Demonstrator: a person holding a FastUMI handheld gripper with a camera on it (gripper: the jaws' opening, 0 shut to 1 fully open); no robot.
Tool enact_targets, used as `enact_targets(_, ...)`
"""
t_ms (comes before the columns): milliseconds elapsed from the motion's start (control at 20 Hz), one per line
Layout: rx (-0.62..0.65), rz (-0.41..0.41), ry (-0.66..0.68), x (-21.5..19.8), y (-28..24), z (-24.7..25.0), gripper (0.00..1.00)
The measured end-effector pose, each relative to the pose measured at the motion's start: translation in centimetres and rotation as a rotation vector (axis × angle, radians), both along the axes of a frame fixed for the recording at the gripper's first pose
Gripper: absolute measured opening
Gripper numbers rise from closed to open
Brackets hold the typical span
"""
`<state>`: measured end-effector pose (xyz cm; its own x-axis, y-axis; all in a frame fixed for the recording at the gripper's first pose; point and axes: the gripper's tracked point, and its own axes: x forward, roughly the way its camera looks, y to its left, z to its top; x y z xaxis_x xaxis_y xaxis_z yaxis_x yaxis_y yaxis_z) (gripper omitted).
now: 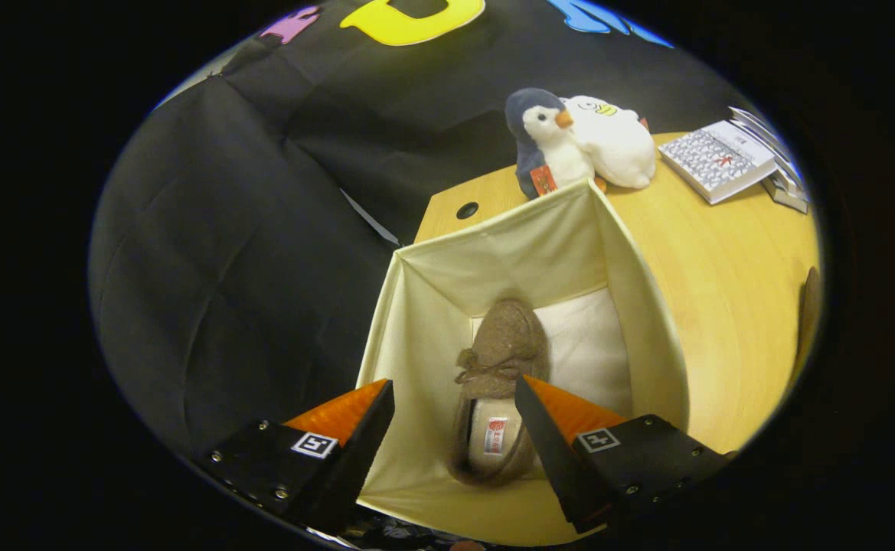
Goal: Open the storage box then place both shoes into the box .Put the left shoe in first, then the right shoe, with the right side of both shoes facing outward in a uniform manner.
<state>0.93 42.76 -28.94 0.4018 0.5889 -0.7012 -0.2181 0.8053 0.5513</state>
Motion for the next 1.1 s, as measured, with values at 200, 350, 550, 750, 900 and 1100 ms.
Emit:
enact_targets(200, -0.017, 0.035, -0.126, 0.5, -3.3, 3.8, 0.98)
enact_targets(350, -0.056, 0.037, -0.220, 1.0, -6.5, 6.1, 0.98)
enact_targets(550, -0.112, 0.008, -0.277, 1.4, -11.7, 7.4, 0.98)
enact_targets(750, -0.156, -0.045, -0.278, 2.2, -17.0, 6.8, 0.98)
enact_targets(900, -0.195, -0.097, -0.272, 2.6, -21.5, 5.8, 0.98)
enact_targets(1100, -0.225, -0.156, -0.261, 2.3, -26.8, 5.4, 0.98)
